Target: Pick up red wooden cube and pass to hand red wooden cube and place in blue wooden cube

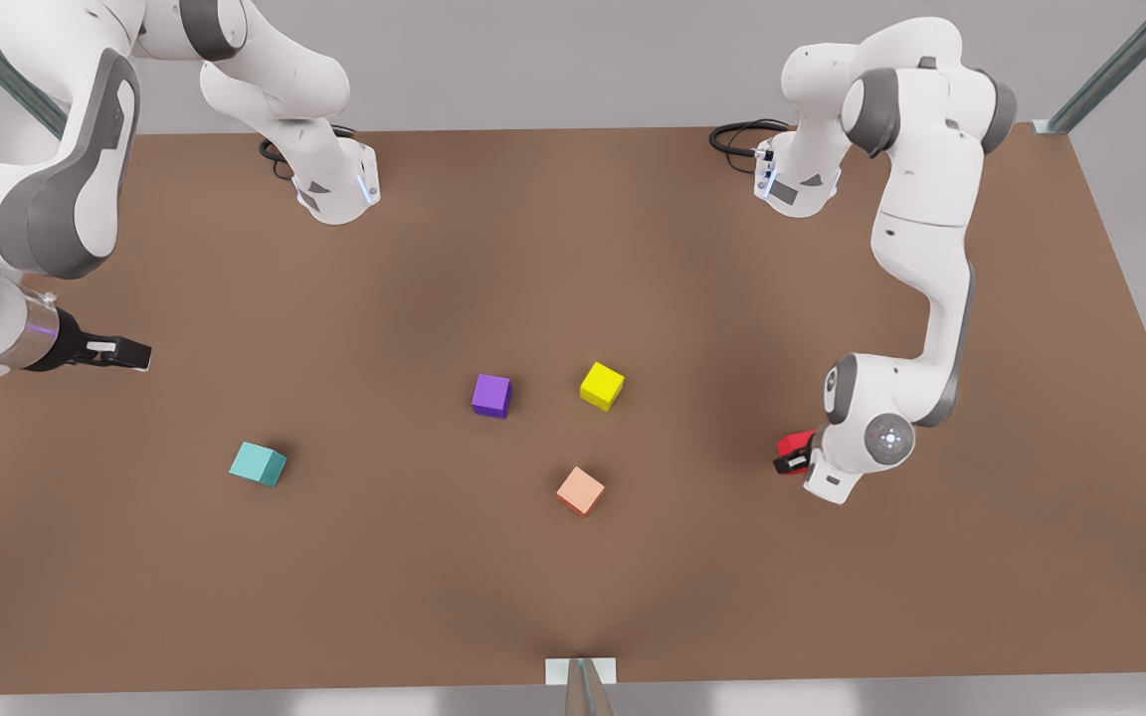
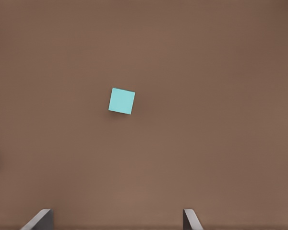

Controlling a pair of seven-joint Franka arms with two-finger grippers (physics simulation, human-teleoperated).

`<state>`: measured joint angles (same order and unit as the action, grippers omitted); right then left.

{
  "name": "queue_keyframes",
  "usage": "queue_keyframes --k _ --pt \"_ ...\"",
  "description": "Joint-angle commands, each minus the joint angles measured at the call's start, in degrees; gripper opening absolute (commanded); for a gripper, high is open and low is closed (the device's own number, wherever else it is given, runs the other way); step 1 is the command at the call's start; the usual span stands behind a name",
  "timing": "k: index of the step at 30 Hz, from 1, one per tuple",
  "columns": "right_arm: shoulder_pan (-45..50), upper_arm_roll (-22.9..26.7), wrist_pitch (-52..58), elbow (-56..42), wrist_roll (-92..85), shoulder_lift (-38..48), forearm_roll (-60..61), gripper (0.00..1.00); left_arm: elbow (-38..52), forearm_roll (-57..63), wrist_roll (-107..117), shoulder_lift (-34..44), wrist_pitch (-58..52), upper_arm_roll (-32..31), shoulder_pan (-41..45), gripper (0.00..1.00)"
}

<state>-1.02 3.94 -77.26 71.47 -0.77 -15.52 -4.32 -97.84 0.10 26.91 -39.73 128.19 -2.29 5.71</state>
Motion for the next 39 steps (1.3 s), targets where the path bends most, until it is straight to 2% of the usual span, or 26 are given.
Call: queue_keyframes --k 1,4,6,8,10,13,15,17,18,19,21,22,23,27,30,31,34,36,39 --pt "0.05 0.01 0.01 -0.02 -0.02 0.05 0.10 1.00 0.02 0.16 4.46 -0.52 2.59 0.00 0.00 1.00" --pt "0.05 0.01 0.10 -0.02 -0.10 -0.03 0.10 1.00 0.02 0.16 4.46 -0.87 3.29 0.00 0.00 0.97" --pt "0.14 -0.07 0.01 0.07 -0.10 -0.64 -0.07 1.00 0.02 0.16 4.46 -0.96 3.29 0.00 0.00 0.76" --pt "0.23 -0.16 0.10 -0.19 0.07 -0.56 -0.16 1.00 0.02 0.16 4.46 -1.05 3.29 -0.09 0.00 0.71" --pt "0.14 -0.25 0.01 -0.28 -0.02 -0.56 -0.16 1.00 0.20 0.08 4.55 -0.79 3.29 -0.09 0.00 0.69" --pt "0.14 -0.25 0.10 -0.28 0.07 -0.56 -0.07 1.00 0.63 -0.28 4.64 4.31 -1.54 -1.93 -0.17 0.69" --pt "0.23 -0.16 0.01 -2.65 0.07 -0.65 -0.16 1.00 4.85 -0.45 4.90 4.05 -6.99 -4.65 -0.18 0.69" --pt "0.23 -0.25 0.27 -2.83 -0.02 -0.65 0.10 1.00 12.05 -7.91 4.90 3.79 -16.74 -6.76 0.00 0.69" --pt "0.67 -0.51 0.01 -3.18 -0.02 -0.74 1.76 1.00 16.71 -16.24 4.82 3.43 -23.67 -8.87 0.00 0.69" --pt "0.58 -0.34 0.10 -3.10 -2.98 -0.82 5.97 1.00 19.26 -20.83 4.55 3.00 -25.71 -13.43 0.00 0.69" --pt "0.58 -0.34 0.62 -2.30 -6.52 -2.49 10.91 1.00 25.58 -23.64 4.55 -1.39 -25.28 -21.61 0.00 0.69" --pt "0.84 -0.51 0.19 -2.30 -6.70 -3.37 10.91 1.00 28.31 -25.49 4.46 -3.76 -24.84 -23.81 0.00 0.69" --pt "0.85 -0.78 -0.69 -2.57 -7.05 -5.57 12.14 1.00 31.48 -25.50 4.38 -7.81 -21.24 -28.03 0.00 0.69" --pt "0.85 -1.39 -0.17 -0.99 -14.51 -11.72 34.73 1.00 32.63 -29.72 -15.91 -12.03 -7.62 -35.41 0.09 0.69" --pt "-1.44 -1.30 1.76 -0.90 -34.45 -19.89 51.51 1.00 37.64 -32.80 -27.70 -17.13 -4.97 -40.42 0.09 0.69" --pt "-2.76 -1.39 6.24 -0.55 -43.24 -23.50 57.40 1.00 38.87 -33.23 -28.23 -18.71 -4.97 -42.36 0.09 0.69" --pt "-2.41 -1.39 5.46 4.72 -72.94 -23.76 63.03 1.00 39.13 -42.73 -32.01 -21.26 -4.88 -42.45 0.00 0.69" --pt "-2.23 -1.39 -2.18 7.71 -96.76 -22.62 66.28 1.00 40.63 -44.13 -33.24 -23.28 -3.92 -43.33 0.97 0.69" --pt "1.02 -1.39 -5.61 13.24 -110.84 -20.78 73.58 1.00 41.33 -45.10 -34.74 -24.34 -3.83 -44.56 1.41 0.69"
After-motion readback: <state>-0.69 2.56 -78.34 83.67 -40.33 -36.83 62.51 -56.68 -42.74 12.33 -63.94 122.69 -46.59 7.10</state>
